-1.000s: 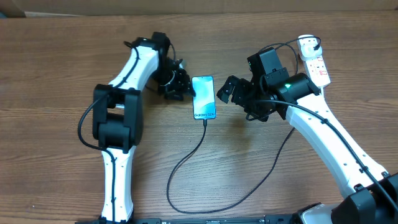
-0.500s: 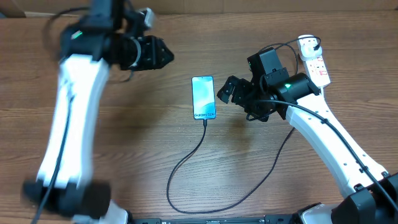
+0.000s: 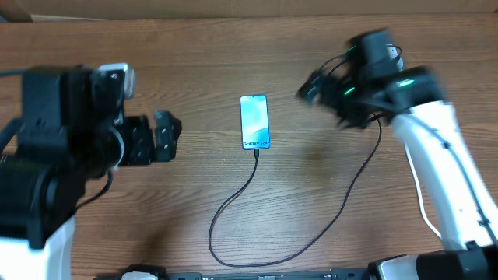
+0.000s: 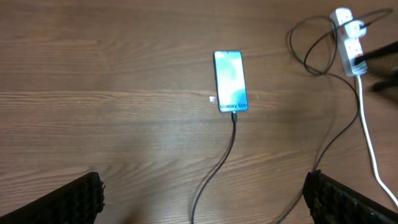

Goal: Plug charger to phone and switch on socket

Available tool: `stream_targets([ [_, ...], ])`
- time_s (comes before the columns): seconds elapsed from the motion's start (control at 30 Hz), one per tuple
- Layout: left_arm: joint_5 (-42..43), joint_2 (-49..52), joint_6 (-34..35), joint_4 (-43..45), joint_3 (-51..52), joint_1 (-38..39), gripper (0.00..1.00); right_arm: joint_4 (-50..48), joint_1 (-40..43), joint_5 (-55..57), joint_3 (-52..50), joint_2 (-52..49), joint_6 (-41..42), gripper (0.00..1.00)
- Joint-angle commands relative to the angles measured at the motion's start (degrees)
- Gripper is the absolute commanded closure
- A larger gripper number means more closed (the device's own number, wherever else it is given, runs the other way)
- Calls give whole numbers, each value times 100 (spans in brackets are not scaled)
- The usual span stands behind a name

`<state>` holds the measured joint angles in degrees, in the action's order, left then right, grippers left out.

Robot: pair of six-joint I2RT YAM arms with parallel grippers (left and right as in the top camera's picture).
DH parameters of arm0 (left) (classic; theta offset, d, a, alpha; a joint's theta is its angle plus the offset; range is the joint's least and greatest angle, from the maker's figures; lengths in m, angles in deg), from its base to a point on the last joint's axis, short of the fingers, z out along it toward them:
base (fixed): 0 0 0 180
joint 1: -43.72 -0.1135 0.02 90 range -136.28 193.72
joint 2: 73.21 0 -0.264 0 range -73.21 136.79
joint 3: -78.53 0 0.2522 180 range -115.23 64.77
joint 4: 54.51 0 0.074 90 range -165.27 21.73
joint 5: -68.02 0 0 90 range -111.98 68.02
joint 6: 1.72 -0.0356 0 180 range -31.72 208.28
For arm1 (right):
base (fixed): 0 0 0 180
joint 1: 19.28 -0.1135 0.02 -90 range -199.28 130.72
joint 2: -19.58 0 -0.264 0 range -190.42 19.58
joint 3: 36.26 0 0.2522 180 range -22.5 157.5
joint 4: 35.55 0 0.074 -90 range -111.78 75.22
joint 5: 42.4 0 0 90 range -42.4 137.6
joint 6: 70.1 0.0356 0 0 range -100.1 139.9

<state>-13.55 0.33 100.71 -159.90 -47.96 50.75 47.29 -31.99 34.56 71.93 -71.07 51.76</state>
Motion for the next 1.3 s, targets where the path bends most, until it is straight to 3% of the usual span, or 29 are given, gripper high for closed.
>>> stream_targets([
  [0.0,-251,-645,267,-4,59,15,0,472,953,107,1025,48,-603,0],
  [0.2,-289,-1523,328,131,479,15,0,1104,2341,101,1738,-380,-1126,0],
  [0.4,-289,-2033,651,105,1104,13,0,1034,3034,79,1735,-933,-1154,0],
  [0.6,-306,-2031,645,-55,1425,13,0,299,3235,186,1733,-977,-1161,0],
  [0.77,-308,-2031,645,26,1698,13,0,-385,3233,1069,1705,-1040,-1158,0],
  [0.97,-306,-1965,645,-4,1814,13,0,-599,3235,1766,1700,-1414,-1158,0],
  [1.27,-306,-1956,645,-4,1812,13,0,-898,3233,1836,1692,-1753,-1187,0],
])
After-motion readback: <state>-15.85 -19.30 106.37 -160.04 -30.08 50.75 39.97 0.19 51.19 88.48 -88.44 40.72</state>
